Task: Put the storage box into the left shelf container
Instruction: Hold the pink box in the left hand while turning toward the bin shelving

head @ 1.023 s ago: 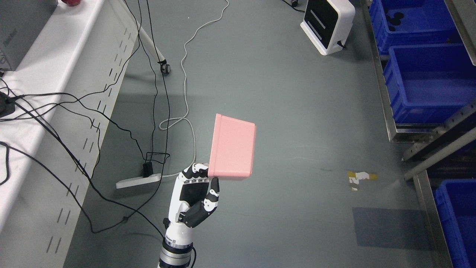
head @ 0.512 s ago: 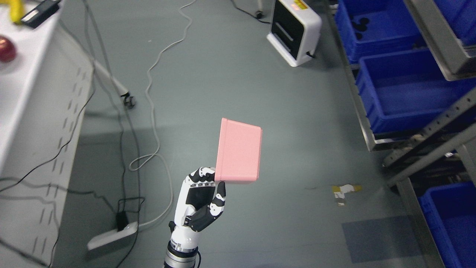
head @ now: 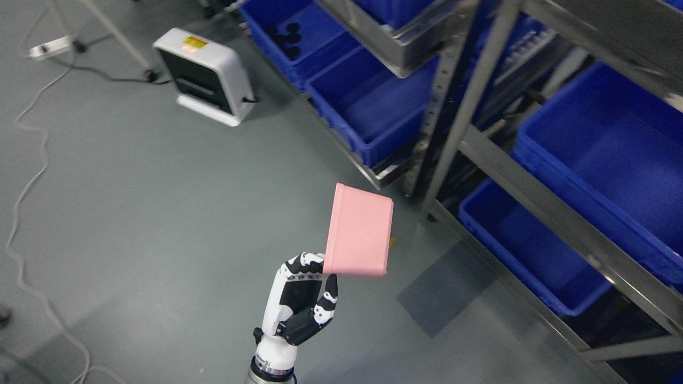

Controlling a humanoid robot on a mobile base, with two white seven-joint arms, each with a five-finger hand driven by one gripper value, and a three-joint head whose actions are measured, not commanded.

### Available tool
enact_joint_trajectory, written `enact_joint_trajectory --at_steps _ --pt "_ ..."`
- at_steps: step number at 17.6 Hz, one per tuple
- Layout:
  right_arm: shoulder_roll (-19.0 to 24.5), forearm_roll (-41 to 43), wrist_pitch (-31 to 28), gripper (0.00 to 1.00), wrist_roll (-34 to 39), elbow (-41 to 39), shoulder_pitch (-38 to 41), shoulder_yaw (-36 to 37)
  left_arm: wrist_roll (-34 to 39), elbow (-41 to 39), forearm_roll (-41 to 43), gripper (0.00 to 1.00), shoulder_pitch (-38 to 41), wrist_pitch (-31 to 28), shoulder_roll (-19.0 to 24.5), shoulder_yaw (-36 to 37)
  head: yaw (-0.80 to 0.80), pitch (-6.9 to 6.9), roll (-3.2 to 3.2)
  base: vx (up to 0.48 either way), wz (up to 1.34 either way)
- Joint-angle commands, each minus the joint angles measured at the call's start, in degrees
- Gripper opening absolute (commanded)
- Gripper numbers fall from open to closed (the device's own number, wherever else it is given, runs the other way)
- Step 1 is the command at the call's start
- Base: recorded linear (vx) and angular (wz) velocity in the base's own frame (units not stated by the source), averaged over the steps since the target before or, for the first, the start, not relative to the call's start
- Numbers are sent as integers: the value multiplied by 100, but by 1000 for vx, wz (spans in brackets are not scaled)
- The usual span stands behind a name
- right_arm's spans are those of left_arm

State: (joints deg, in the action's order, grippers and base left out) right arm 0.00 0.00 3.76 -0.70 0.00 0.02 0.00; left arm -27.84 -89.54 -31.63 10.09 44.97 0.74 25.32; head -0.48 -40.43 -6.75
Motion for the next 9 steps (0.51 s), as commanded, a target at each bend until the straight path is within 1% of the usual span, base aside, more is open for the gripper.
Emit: enact_joint_trajectory --at_steps 1,6,9 --pt "-100 9 -7 100 0 -100 -38 18 6 24 17 3 178 3 181 615 0 0 0 170 -1276" --pt "-100 9 -7 100 0 -100 -38 18 6 147 17 3 248 3 199 711 0 0 0 154 -998" --pt "-100 9 -7 100 -9 -100 -38 18 15 296 17 3 187 3 172 615 0 0 0 130 -769"
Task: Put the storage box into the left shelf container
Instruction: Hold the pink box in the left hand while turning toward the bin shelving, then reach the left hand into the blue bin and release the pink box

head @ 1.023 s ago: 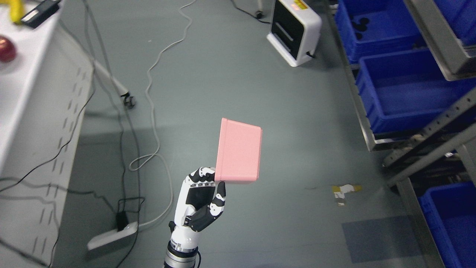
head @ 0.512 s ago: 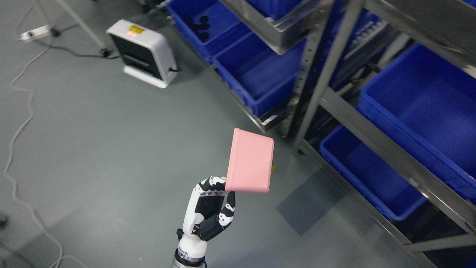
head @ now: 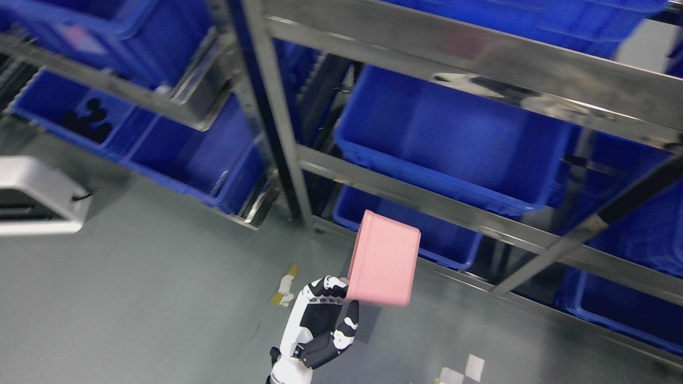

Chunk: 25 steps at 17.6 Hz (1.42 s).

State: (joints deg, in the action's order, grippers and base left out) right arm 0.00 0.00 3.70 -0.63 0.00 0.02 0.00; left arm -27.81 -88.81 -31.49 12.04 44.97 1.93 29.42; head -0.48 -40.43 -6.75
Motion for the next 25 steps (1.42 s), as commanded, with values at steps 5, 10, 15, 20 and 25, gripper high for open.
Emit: enact_joint_trajectory --at_steps 5,10,15,20,25 --pt "-100 9 -1 100 -7 -100 -37 18 47 679 3 3 -569 3 9 -505 0 0 0 96 -614" --pt "-100 9 -1 100 -16 -100 -37 18 56 1462 20 3 -1273 3 -93 -1148 0 0 0 48 -402" --pt "-100 9 -1 100 -16 -100 -37 18 65 2604 29 3 -1967 -92 -93 -1474 0 1 0 8 -359" --pt "-100 9 -1 100 -16 -100 -37 18 82 3745 20 3 -2977 -602 -93 -1966 0 2 0 5 -146" --pt "-100 9 -1 100 -7 -100 -37 18 100 4318 20 3 -3786 -910 -93 -2081 0 2 0 0 0"
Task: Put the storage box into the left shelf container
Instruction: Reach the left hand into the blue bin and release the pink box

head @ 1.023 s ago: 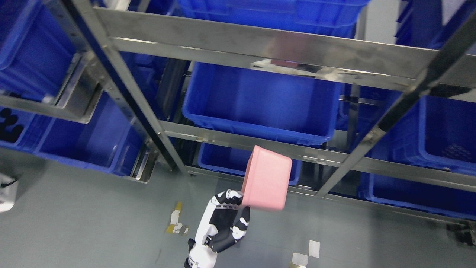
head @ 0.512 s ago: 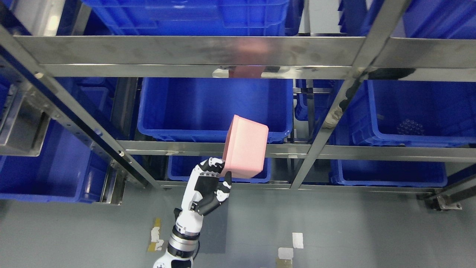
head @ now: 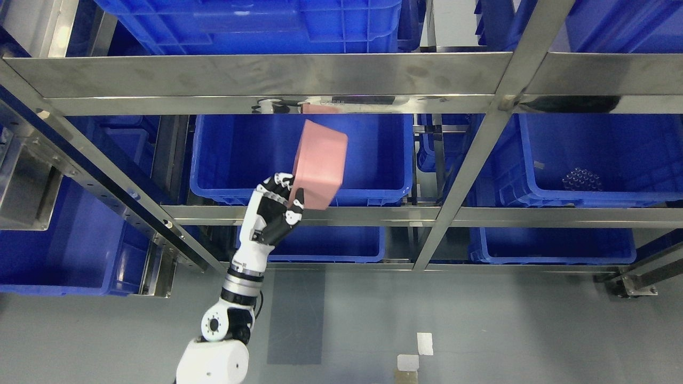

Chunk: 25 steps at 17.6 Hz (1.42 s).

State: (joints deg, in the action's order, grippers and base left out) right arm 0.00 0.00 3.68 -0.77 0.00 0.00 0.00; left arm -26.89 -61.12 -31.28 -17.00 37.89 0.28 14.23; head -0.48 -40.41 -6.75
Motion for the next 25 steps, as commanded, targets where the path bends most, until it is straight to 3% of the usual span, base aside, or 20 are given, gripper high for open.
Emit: enact_joint_trajectory --at_steps 1,8,10,11,13,14,17,20,25 --pt "-100 9 1 100 7 -100 -35 18 8 1794 -1 4 -1084 -316 72 -562 0 0 0 0 0" --pt "-100 9 1 100 7 -100 -35 18 17 3289 78 4 -2446 -1406 72 -509 0 0 0 0 0" --pt "-100 9 1 100 -2 -100 -35 18 87 3405 201 9 -2685 -1573 72 -492 0 0 0 0 0" --pt "-100 9 1 100 7 -100 -35 18 261 3414 358 19 -2755 -1731 72 -483 0 0 0 0 0" --pt "-100 9 1 100 -2 -100 -35 18 605 3414 1103 61 -2800 -2012 72 -483 0 0 0 0 0" --pt "-100 9 1 100 7 -100 -35 18 675 3405 1333 74 -2800 -2057 72 -483 0 0 0 0 0" --pt "-100 9 1 100 7 -100 -35 18 641 3309 1493 95 -3009 -2101 72 -439 0 1 0 0 0" --pt "-100 9 1 100 -2 -100 -35 18 632 2906 1704 99 -3090 -2084 72 -123 0 1 0 0 0" --pt "-100 9 1 100 -2 -100 -35 18 694 2237 1442 100 -2731 -2032 72 -263 0 1 0 0 0"
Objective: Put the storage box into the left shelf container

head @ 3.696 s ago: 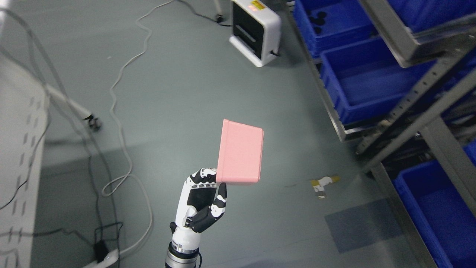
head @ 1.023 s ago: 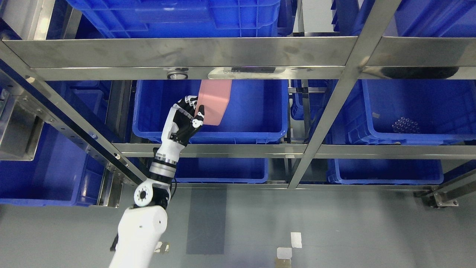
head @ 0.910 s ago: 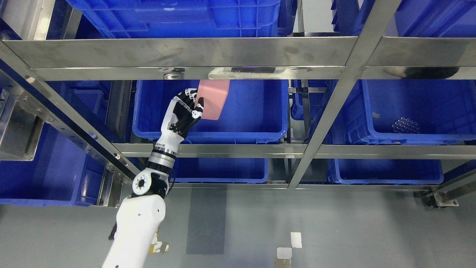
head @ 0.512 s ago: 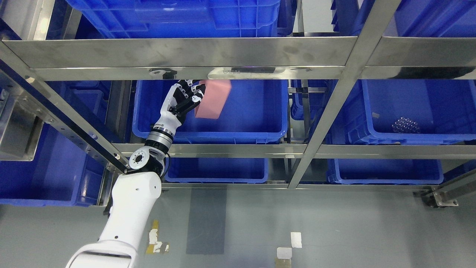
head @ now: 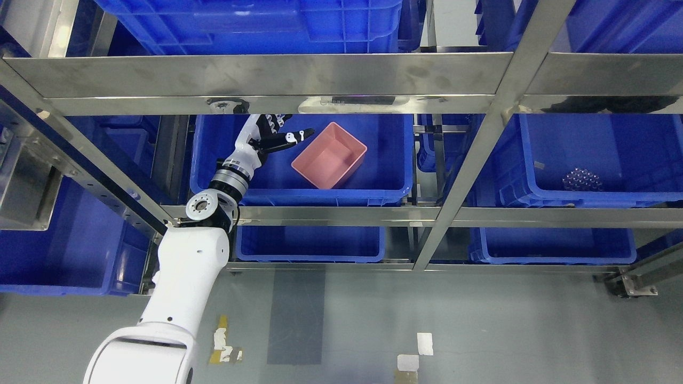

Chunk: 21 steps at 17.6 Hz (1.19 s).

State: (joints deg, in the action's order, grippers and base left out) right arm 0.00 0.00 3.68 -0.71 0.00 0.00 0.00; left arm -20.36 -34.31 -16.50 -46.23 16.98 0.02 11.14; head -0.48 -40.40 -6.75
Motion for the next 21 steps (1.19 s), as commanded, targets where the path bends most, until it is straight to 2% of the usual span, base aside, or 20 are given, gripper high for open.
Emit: enact_joint_trajectory --at_steps 1,5,7,9,11,13,15,18,21 --pt "-100 9 1 100 1 -100 -35 17 111 -871 -141 100 471 147 98 -67 0 0 0 0 0" --pt "-100 9 1 100 -8 -100 -35 17 296 -4039 -143 100 2446 209 98 -350 0 0 0 0 0" --pt "-100 9 1 100 -8 -100 -35 17 253 -5125 -143 100 3221 410 98 -394 0 0 0 0 0" --pt "-100 9 1 100 1 -100 -35 17 243 -5453 -134 100 3882 892 98 -411 0 0 0 0 0" --pt "-100 9 1 100 -8 -100 -35 17 278 -5585 -142 100 4068 991 98 -682 0 0 0 0 0" --pt "-100 9 1 100 1 -100 -35 17 296 -5674 -134 100 4069 843 98 -1121 0 0 0 0 0" --pt "-100 9 1 100 -8 -100 -35 17 322 -5735 -142 100 3964 317 98 -1368 0 0 0 0 0" --pt "-100 9 1 100 -8 -100 -35 17 717 -5841 -134 100 3911 7 98 -1422 0 0 0 0 0" --pt "-100 9 1 100 -8 -100 -35 17 788 -5850 -134 100 3911 -116 98 -1440 0 0 0 0 0"
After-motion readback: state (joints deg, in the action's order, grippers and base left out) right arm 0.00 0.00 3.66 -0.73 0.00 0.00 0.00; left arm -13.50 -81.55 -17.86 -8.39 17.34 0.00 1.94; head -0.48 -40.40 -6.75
